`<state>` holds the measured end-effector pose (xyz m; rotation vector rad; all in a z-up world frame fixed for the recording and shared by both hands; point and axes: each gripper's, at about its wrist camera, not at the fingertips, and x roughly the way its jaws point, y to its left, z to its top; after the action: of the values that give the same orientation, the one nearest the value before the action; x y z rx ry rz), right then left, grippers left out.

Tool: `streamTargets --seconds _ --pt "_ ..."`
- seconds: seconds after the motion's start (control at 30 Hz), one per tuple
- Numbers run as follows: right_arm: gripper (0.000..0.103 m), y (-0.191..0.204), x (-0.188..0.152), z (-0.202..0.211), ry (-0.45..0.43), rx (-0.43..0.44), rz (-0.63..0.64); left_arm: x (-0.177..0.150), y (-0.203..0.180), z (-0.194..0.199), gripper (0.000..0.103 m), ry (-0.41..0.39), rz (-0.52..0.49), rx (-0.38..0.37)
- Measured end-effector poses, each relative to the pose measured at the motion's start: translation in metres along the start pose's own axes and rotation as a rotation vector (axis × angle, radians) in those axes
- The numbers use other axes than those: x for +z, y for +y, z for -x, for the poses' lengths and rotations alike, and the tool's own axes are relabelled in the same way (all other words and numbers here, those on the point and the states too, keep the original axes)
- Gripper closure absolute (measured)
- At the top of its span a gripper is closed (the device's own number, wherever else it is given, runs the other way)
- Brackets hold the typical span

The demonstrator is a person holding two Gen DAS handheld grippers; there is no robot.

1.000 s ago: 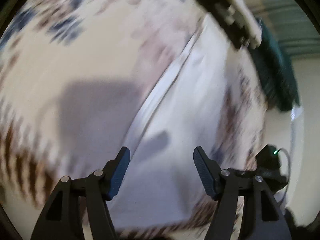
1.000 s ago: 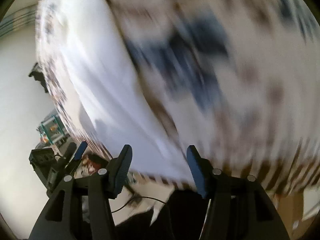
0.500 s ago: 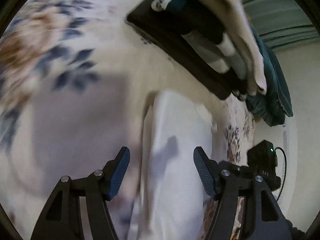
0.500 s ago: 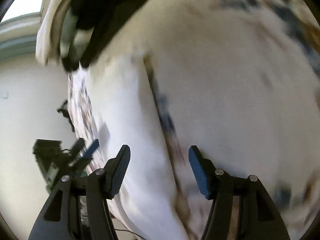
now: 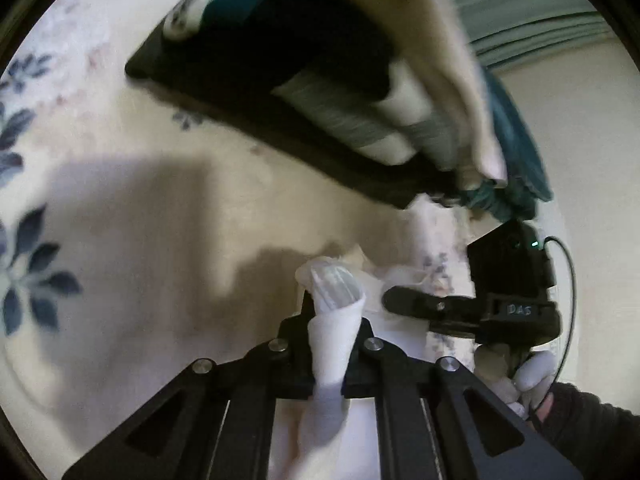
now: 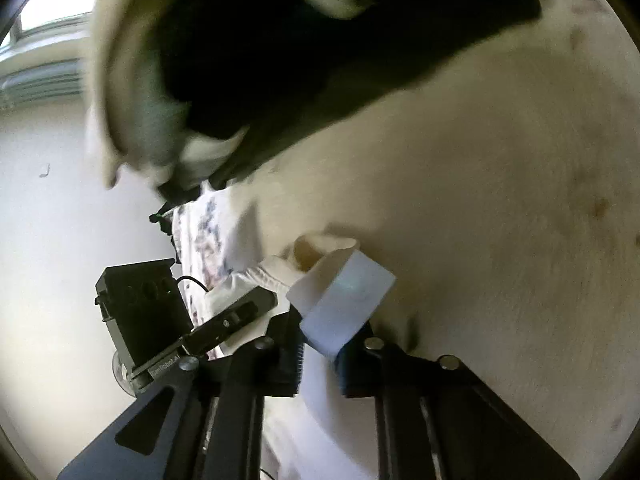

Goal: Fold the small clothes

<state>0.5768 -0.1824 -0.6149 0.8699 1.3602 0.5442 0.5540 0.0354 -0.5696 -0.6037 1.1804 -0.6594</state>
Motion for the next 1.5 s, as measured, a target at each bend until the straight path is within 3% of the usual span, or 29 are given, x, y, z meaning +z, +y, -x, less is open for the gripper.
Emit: streamTargets --seconds 0.17,0.37,0.43,0.5,0.53,0.6,0.63,0.77,0.87,0.93,1.03,1.13,1.17,1.27,1.3,1.5 --pt "0.094 0.025 -0.035 0.038 -0.026 0.055 0.062 -0.028 -0.040 0.048 0.098 -0.055 -0.063 -0.025" --pt "0.094 0.078 -0.108 0.067 -0.001 0.102 0.178 -0.102 -0.079 0.115 0.095 -0.093 -0.044 -0.056" --pt "0.094 0.081 -0.142 0.078 0.038 0.114 0.206 -0.136 -0.086 0.130 0.085 -0.071 -0.033 -0.033" --pt "0.092 0.076 -0.178 0.085 0.099 0.071 0.228 -0.178 -0.090 0.149 0.045 -0.039 -0.022 0.049" --pt "0.087 0.073 -0.197 0.084 0.143 0.053 0.235 -0.199 -0.091 0.153 0.039 -0.020 -0.009 0.077" --pt "0.063 0.057 -0.240 0.076 0.256 -0.027 0.225 -0.247 -0.081 0.166 0.037 0.027 0.061 0.113" --pt "0.044 0.048 -0.260 0.073 0.297 -0.059 0.211 -0.268 -0.074 0.169 0.037 0.059 0.108 0.135" --pt "0.042 0.000 -0.312 0.080 0.357 -0.100 0.072 -0.325 -0.048 0.180 0.037 0.109 0.265 0.205" --pt "0.042 -0.018 -0.325 0.092 0.289 -0.125 -0.020 -0.322 -0.044 0.175 0.037 0.081 0.303 0.237" --pt "0.042 -0.018 -0.324 0.093 0.229 -0.096 -0.066 -0.308 -0.047 0.168 0.037 0.051 0.284 0.253" --pt "0.042 -0.011 -0.314 0.078 0.167 -0.062 -0.080 -0.271 -0.052 0.143 0.037 0.017 0.252 0.259" --pt "0.042 0.000 -0.308 0.046 0.167 -0.031 -0.066 -0.254 -0.050 0.114 0.037 0.040 0.219 0.247" --pt "0.042 -0.002 -0.308 0.037 0.175 -0.055 -0.068 -0.251 -0.048 0.102 0.037 0.064 0.210 0.260" --pt "0.042 -0.024 -0.317 0.018 0.206 -0.287 -0.062 -0.261 -0.034 0.072 0.037 0.162 0.209 0.311" --pt "0.042 -0.033 -0.322 0.017 0.209 -0.329 -0.063 -0.268 -0.030 0.069 0.037 0.177 0.225 0.303" --pt "0.044 -0.042 -0.334 0.073 0.164 -0.268 -0.119 -0.291 -0.055 0.123 0.037 0.146 0.181 0.247"
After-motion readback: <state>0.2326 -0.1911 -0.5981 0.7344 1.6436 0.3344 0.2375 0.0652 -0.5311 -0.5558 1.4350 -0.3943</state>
